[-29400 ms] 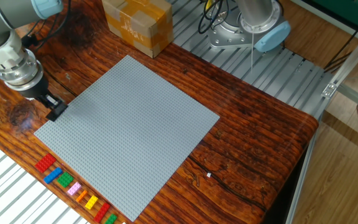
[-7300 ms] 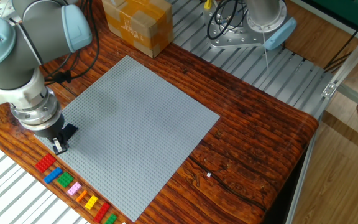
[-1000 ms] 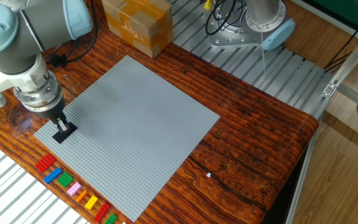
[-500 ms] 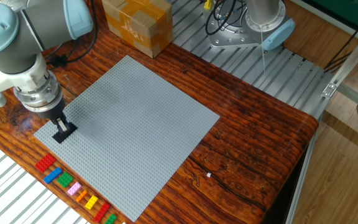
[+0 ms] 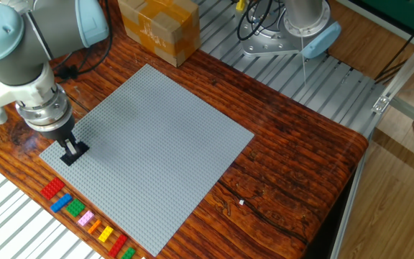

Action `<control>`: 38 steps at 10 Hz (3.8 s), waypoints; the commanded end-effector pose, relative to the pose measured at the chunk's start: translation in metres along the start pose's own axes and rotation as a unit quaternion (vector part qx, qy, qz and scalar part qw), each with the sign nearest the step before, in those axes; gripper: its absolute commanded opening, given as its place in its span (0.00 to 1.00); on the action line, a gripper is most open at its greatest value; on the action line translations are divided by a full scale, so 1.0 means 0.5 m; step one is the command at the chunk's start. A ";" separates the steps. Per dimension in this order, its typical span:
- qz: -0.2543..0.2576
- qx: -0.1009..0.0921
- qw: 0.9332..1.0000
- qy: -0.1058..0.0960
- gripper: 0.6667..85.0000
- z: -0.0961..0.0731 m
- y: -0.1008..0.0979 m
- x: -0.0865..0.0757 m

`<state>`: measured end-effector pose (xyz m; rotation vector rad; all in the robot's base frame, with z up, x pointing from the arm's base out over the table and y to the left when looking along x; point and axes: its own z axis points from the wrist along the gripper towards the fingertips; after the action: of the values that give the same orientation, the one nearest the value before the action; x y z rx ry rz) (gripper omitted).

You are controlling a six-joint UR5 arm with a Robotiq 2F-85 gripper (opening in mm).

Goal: Build with small Lego blocks

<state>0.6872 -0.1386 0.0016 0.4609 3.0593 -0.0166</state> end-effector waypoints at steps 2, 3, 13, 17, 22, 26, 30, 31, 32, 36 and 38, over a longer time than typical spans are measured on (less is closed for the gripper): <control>-0.002 -0.008 1.000 -0.004 0.00 0.000 -0.002 -0.011; -0.003 -0.009 1.000 -0.003 0.00 -0.001 -0.002 -0.011; -0.016 -0.022 1.000 -0.003 0.00 0.001 -0.010 -0.003; -0.026 -0.012 1.000 -0.006 0.00 -0.005 -0.024 -0.035; -0.028 -0.011 0.999 -0.015 0.00 -0.007 -0.023 -0.050; -0.016 -0.025 0.999 -0.028 0.00 0.021 -0.002 -0.018; -0.025 -0.020 0.999 -0.018 0.00 0.003 -0.016 -0.028; -0.024 -0.022 0.999 -0.021 0.00 0.005 -0.014 -0.036; -0.026 -0.022 0.999 -0.020 0.00 0.001 -0.016 -0.039; -0.031 -0.022 0.999 -0.032 0.00 0.003 -0.016 -0.062; -0.025 -0.031 0.999 -0.036 0.00 0.006 -0.006 -0.055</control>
<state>0.7092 -0.1537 0.0004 0.3558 3.0116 0.0243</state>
